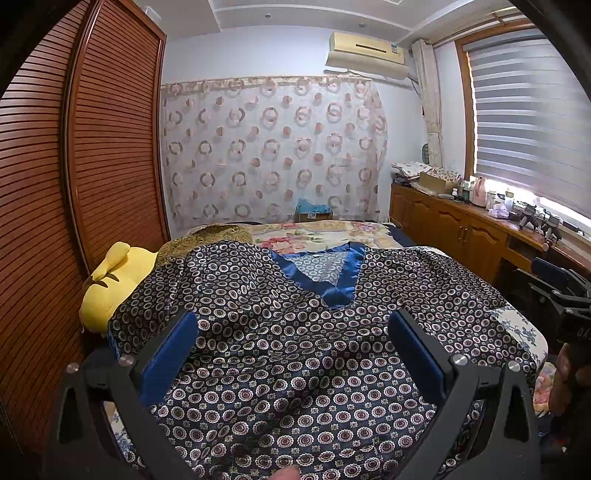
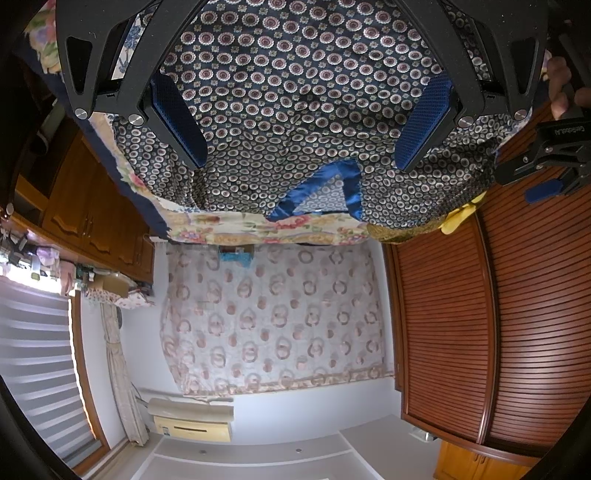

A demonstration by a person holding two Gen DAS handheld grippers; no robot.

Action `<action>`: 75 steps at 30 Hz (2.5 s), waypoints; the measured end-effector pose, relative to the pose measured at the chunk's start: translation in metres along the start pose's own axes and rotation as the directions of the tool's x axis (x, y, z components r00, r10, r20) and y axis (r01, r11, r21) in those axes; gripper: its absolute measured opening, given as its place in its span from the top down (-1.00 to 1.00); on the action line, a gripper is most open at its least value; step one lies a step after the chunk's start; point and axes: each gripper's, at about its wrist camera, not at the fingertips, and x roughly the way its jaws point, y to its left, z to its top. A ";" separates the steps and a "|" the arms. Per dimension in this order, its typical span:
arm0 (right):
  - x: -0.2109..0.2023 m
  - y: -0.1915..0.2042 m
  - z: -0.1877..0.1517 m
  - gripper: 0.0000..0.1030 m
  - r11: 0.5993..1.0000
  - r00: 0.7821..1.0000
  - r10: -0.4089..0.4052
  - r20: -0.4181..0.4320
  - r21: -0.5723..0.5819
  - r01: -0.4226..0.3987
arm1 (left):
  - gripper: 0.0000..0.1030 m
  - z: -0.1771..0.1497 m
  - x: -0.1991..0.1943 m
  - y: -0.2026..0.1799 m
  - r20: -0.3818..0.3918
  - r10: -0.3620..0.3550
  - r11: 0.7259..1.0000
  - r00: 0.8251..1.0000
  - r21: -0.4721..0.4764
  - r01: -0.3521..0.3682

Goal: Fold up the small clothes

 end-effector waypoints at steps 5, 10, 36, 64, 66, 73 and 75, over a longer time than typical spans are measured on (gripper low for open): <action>0.000 0.000 0.000 -1.00 1.000 1.000 0.000 0.000 0.000 0.000 | -1.00 0.000 0.000 0.000 0.001 0.000 1.000 1.000 0.001 0.000; 0.000 0.000 0.000 -1.00 1.000 1.000 0.001 0.000 0.000 -0.001 | -1.00 0.000 0.000 0.000 0.001 0.000 1.000 1.000 0.000 0.000; 0.000 0.000 0.000 -1.00 1.000 1.000 0.001 -0.001 0.003 -0.001 | -1.00 0.000 -0.001 -0.001 0.000 0.001 1.000 1.000 0.002 -0.001; 0.078 0.036 -0.023 -1.00 0.999 0.998 0.033 -0.050 -0.031 -0.034 | -1.00 -0.024 0.079 0.074 -0.109 0.130 0.984 0.986 -0.105 -0.141; 0.086 0.037 -0.025 -1.00 0.999 0.997 0.038 -0.064 -0.034 -0.040 | -1.00 -0.027 0.088 0.085 -0.127 0.141 0.983 0.982 -0.103 -0.154; 0.105 0.046 -0.033 -1.00 0.995 0.992 0.070 -0.107 -0.057 -0.076 | -1.00 -0.039 0.095 0.130 -0.222 0.117 0.982 0.968 -0.121 -0.147; 0.108 0.048 -0.035 -1.00 0.994 0.989 0.087 -0.117 -0.058 -0.094 | -1.00 -0.041 0.092 0.148 -0.242 0.108 0.979 0.964 -0.145 -0.146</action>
